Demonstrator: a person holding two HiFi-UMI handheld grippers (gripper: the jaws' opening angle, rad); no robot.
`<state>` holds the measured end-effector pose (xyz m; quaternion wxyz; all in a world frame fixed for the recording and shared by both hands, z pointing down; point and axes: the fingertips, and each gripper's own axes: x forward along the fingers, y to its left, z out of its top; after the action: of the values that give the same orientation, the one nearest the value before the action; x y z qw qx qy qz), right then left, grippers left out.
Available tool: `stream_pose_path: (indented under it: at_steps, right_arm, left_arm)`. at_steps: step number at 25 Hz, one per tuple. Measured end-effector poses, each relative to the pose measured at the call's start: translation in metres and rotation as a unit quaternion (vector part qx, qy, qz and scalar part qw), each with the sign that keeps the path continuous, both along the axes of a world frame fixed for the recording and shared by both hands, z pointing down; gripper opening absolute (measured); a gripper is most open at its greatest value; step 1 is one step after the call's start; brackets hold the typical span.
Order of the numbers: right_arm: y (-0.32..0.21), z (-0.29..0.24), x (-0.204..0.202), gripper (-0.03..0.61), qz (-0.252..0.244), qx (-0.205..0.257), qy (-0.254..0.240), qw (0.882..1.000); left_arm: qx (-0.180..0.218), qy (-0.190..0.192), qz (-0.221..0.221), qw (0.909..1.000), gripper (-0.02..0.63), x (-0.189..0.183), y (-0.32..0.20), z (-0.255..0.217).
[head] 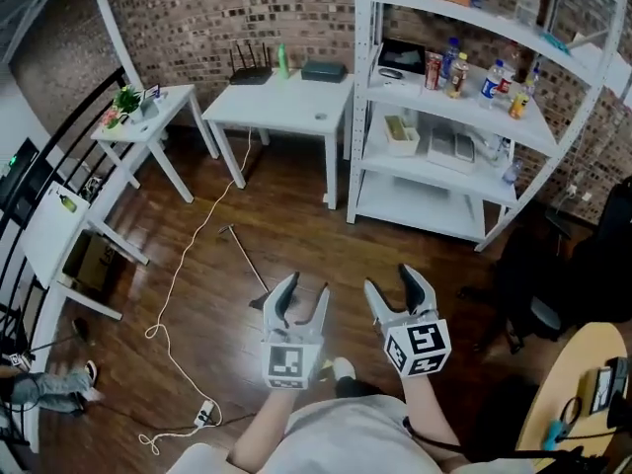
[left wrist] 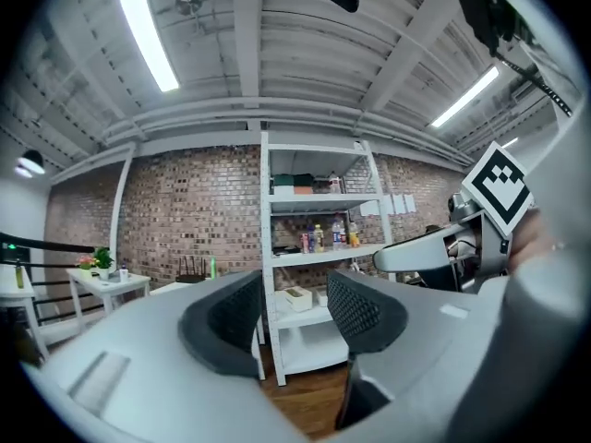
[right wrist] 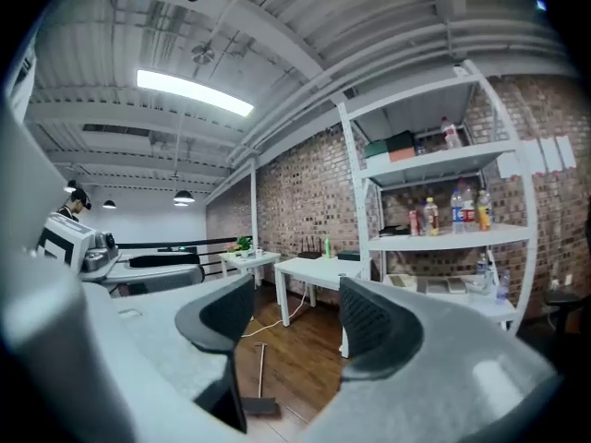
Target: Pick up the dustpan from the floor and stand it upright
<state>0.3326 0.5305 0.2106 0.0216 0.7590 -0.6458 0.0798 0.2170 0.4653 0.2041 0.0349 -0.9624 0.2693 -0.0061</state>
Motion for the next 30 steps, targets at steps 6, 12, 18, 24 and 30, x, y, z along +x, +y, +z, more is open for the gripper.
stream_pose_path:
  at_steps: [6, 12, 18, 24, 30]
  right_arm:
    - [-0.109, 0.02, -0.022, 0.278, -0.138, -0.019, -0.032, 0.99]
    - [-0.182, 0.035, -0.072, 0.278, -0.246, -0.044, -0.042, 0.967]
    - [-0.265, 0.046, -0.123, 0.276, -0.302, -0.051, -0.036, 0.951]
    - [-0.368, 0.049, -0.16, 0.276, -0.335, -0.056, -0.032, 0.94]
    - [-0.456, 0.07, -0.198, 0.276, -0.351, -0.093, -0.022, 0.931]
  left_arm:
    - [-0.028, -0.029, -0.134, 0.9902, 0.241, -0.04, -0.075, 0.017]
    - [-0.056, -0.04, -0.222, 0.9727, 0.239, -0.088, -0.123, 0.032]
    - [-0.071, -0.022, -0.261, 0.9624, 0.232, -0.131, -0.194, 0.046]
    - [-0.056, 0.007, -0.28, 0.9583, 0.221, -0.164, -0.3, 0.042]
    - [-0.076, 0.023, -0.297, 0.9516, 0.221, -0.206, -0.391, 0.055]
